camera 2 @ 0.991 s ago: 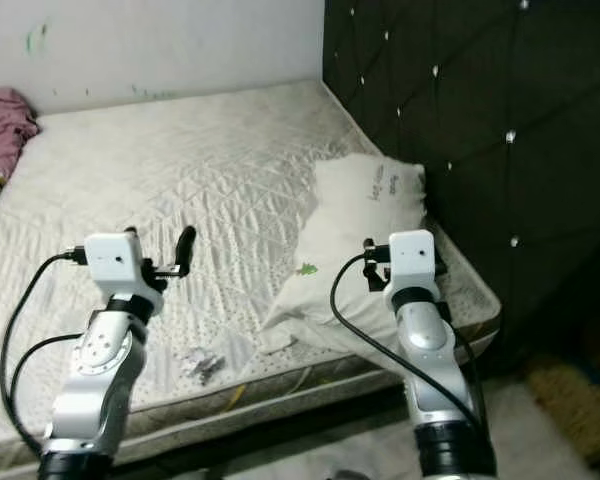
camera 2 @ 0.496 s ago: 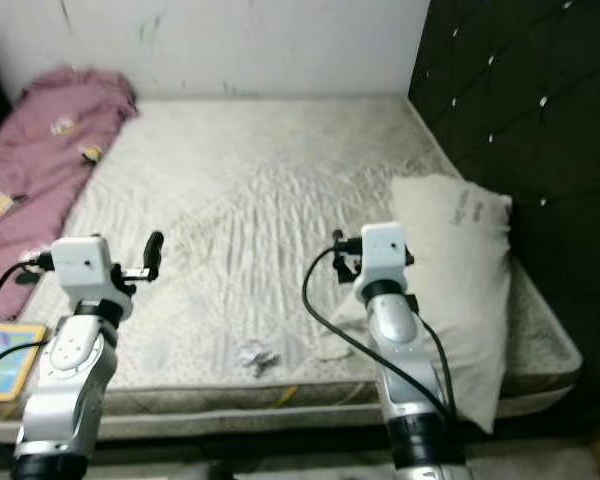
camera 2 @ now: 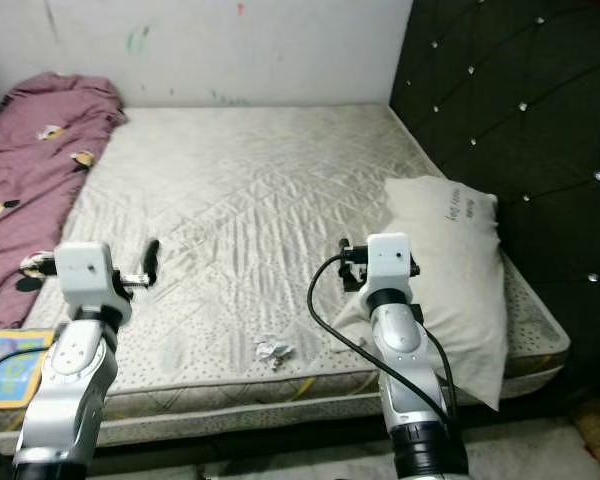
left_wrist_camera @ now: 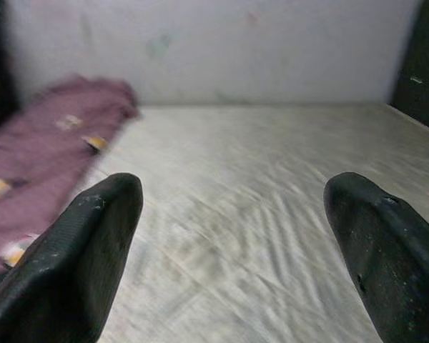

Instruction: Clean up the room

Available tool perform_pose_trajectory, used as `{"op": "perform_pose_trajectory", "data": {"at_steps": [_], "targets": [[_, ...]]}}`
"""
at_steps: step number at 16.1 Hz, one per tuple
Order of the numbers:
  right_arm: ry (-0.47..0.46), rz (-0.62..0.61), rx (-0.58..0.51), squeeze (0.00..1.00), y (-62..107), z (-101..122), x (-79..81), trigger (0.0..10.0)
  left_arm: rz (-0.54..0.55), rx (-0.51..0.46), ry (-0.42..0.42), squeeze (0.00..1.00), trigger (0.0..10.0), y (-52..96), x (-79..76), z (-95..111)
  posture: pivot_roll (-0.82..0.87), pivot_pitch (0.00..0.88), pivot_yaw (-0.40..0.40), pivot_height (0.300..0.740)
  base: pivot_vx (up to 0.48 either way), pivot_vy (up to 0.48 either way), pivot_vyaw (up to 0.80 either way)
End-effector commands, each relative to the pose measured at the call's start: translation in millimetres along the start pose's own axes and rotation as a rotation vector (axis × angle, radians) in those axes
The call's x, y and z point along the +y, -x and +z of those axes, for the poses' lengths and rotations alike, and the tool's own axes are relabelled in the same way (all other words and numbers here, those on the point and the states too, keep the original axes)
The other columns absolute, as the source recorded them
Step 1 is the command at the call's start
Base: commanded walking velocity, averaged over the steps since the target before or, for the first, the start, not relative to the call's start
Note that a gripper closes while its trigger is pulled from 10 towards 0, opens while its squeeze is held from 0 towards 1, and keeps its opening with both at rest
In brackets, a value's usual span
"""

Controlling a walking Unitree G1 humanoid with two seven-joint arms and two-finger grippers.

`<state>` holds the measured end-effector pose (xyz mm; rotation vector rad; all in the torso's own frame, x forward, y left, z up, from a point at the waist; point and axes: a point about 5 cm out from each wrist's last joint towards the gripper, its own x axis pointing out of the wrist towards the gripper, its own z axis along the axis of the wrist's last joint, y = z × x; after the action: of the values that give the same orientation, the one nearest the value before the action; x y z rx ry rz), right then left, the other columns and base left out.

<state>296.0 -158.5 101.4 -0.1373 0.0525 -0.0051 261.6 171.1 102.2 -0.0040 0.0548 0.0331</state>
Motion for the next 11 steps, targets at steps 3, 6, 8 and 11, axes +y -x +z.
{"op": "perform_pose_trajectory", "data": {"at_steps": [3,6,8,11], "targets": [[0.043,-0.005,-0.032,0.0,-0.1,5.9,-3.3,10.0,0.01,-0.012,-0.029,0.0,10.0,3.1,2.7,0.7,0.01,0.0,-0.006,0.74,0.0,0.0,0.13],[0.044,-0.019,-0.027,0.0,0.1,4.6,-2.2,10.0,-0.041,0.001,-0.025,0.0,10.0,4.3,-2.2,0.9,0.01,0.0,-0.001,0.74,0.0,0.0,0.7],[0.015,-0.039,-0.036,0.0,-0.2,5.9,-4.4,10.0,-0.031,-0.001,-0.018,0.0,10.0,5.4,-1.8,1.0,0.01,0.0,0.005,0.74,0.0,0.0,0.0],[0.008,-0.061,-0.043,0.0,1.5,7.1,-7.6,10.0,-0.007,-0.013,-0.064,0.0,10.0,8.0,4.5,0.5,0.01,0.0,0.006,0.74,0.0,0.0,0.0]]}}
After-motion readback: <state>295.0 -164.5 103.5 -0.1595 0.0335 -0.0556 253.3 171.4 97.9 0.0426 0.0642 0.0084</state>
